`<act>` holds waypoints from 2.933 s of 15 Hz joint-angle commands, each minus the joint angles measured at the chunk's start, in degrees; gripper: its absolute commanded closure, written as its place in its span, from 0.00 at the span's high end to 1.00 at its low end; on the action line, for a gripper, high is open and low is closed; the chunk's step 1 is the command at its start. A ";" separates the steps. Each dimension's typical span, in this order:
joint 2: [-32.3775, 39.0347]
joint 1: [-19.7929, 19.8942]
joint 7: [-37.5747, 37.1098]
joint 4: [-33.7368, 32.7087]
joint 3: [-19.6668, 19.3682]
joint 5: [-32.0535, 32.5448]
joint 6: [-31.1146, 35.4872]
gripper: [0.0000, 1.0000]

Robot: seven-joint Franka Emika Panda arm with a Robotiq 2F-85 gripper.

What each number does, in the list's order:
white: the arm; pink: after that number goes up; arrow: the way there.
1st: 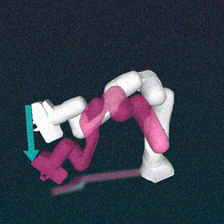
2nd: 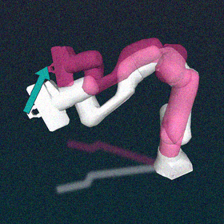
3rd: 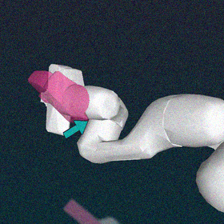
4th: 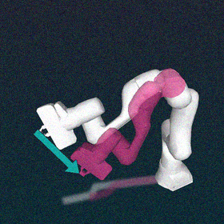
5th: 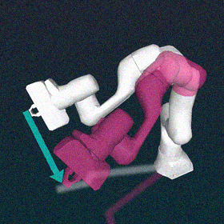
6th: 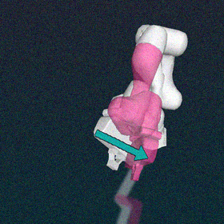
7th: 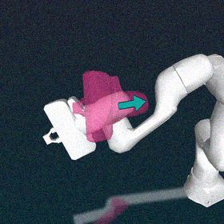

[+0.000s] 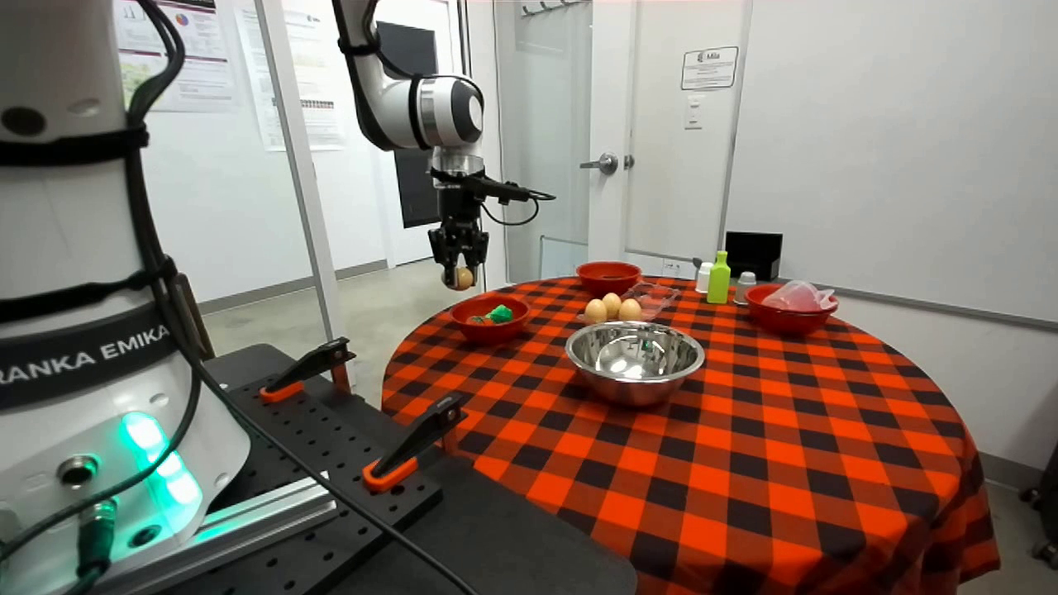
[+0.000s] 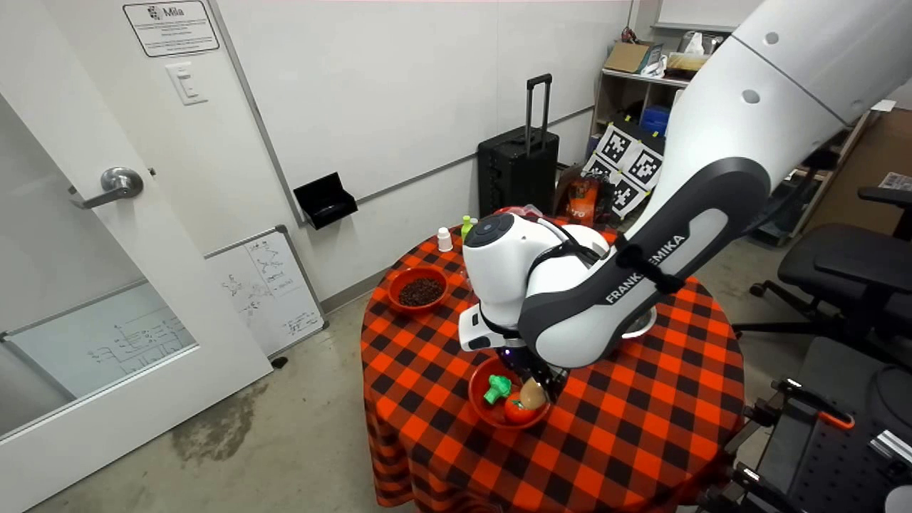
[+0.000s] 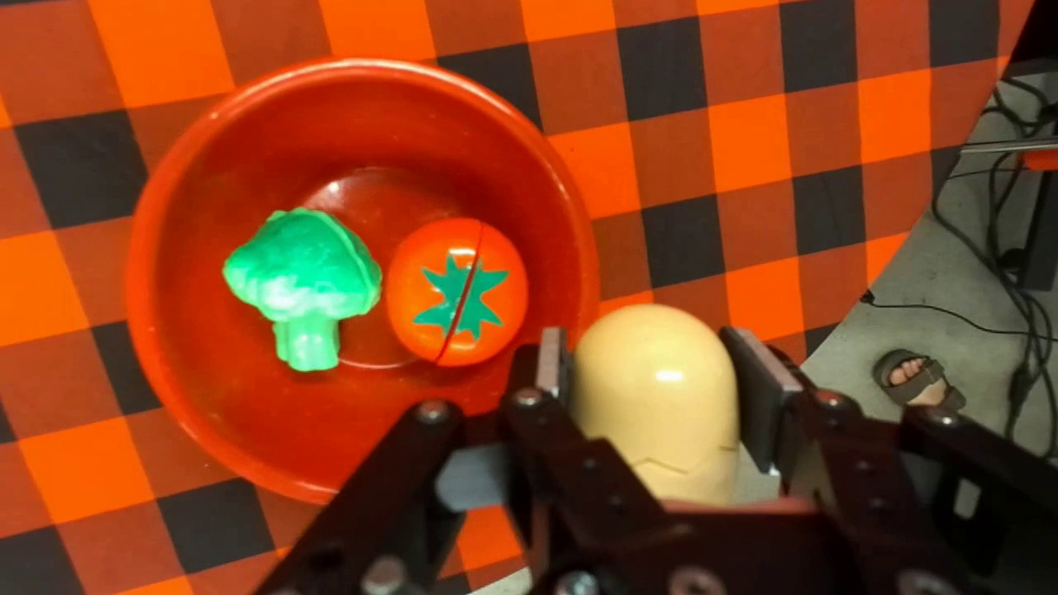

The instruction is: Put the egg in the red bowl

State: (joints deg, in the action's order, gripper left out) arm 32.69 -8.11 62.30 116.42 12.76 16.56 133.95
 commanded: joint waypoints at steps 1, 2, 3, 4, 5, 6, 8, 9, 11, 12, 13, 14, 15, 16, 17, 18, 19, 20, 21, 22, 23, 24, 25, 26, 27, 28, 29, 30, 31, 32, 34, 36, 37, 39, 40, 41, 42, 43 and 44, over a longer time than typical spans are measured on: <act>5.24 -1.67 0.11 -7.05 -1.42 2.48 -2.30 0.23; 6.41 -1.82 0.03 -8.37 -1.67 2.86 -2.50 0.23; 7.61 -1.99 -0.12 -9.75 -1.93 3.16 -2.74 0.23; 9.06 -2.44 -0.67 -11.42 -2.49 3.77 -3.02 0.23; 10.35 -2.55 -0.84 -13.08 -2.75 3.86 -3.39 0.23; 11.58 -2.68 -1.13 -14.60 -3.06 3.84 -3.64 0.23; 14.34 -3.05 -2.21 -18.20 -4.11 3.92 -4.02 0.23; 15.46 -3.11 -2.58 -19.66 -4.53 3.90 -4.24 0.23; 17.52 -2.83 -3.17 -22.45 -5.31 3.54 -4.87 0.23; 18.38 -2.71 -3.53 -23.63 -5.63 3.48 -5.21 0.23; 18.98 -2.53 -3.71 -24.42 -5.89 3.42 -5.43 0.23; 19.59 -2.52 -4.04 -25.09 -6.23 3.55 -5.50 0.23; 20.14 -2.51 -4.28 -25.72 -6.53 3.64 -5.88 0.23; 20.45 -2.50 -4.41 -26.09 -6.70 3.66 -6.30 0.23; 20.75 -2.41 -4.34 -26.49 -6.82 3.66 -6.66 0.23; 20.73 -2.28 -4.22 -26.50 -6.77 3.55 -7.02 0.23; 20.66 -2.14 -4.10 -26.60 -6.69 3.40 -7.47 0.67; 20.47 -2.07 -4.08 -26.42 -6.66 3.43 -7.57 0.74; 20.17 -1.99 -3.97 -26.23 -6.62 3.46 -7.72 0.81; 19.42 -1.83 -3.80 -25.59 -6.45 3.41 -7.67 0.87; 18.93 -1.70 -3.71 -25.27 -6.33 3.31 -7.69 0.95; 17.96 -1.56 -3.63 -24.42 -6.23 3.30 -7.53 0.99; 17.27 -1.50 -3.60 -23.94 -6.18 3.29 -7.55 1.00; 16.18 -1.51 -3.60 -23.19 -6.21 3.44 -7.58 1.00; 15.06 -1.58 -3.69 -22.56 -6.34 3.67 -7.71 1.00; 13.84 -1.60 -3.82 -21.83 -6.47 3.84 -7.84 1.00; 12.01 -1.47 -3.85 -20.64 -6.57 3.97 -8.18 1.00; 10.28 -1.27 -3.79 -19.38 -6.55 4.01 -8.54 1.00; 8.13 -0.93 -3.67 -17.87 -6.57 4.02 -9.12 1.00; 5.94 -0.65 -3.68 -16.23 -6.64 4.07 -9.71 1.00; 1.33 0.34 -3.50 -12.60 -6.54 3.65 -11.53 1.00; -3.59 1.44 -3.89 -8.45 -6.65 3.15 -13.70 1.00; -6.17 2.09 -4.42 -6.24 -6.74 2.63 -14.98 1.00; -11.40 3.64 -6.55 -2.15 -6.87 0.84 -17.15 1.00; -13.85 4.48 -7.66 -0.47 -6.82 -0.35 -18.32 1.00; -16.37 5.34 -7.84 1.27 -6.67 -1.44 -19.10 1.00; -9.96 4.57 -6.40 -4.36 -6.52 0.75 -18.02 1.00; -12.19 5.13 -6.58 -2.68 -6.63 0.07 -18.57 1.00; -13.91 5.48 -6.60 -1.41 -6.71 -0.38 -18.77 1.00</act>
State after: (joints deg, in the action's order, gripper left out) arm 18.67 -2.74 55.73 115.22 5.88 16.15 115.37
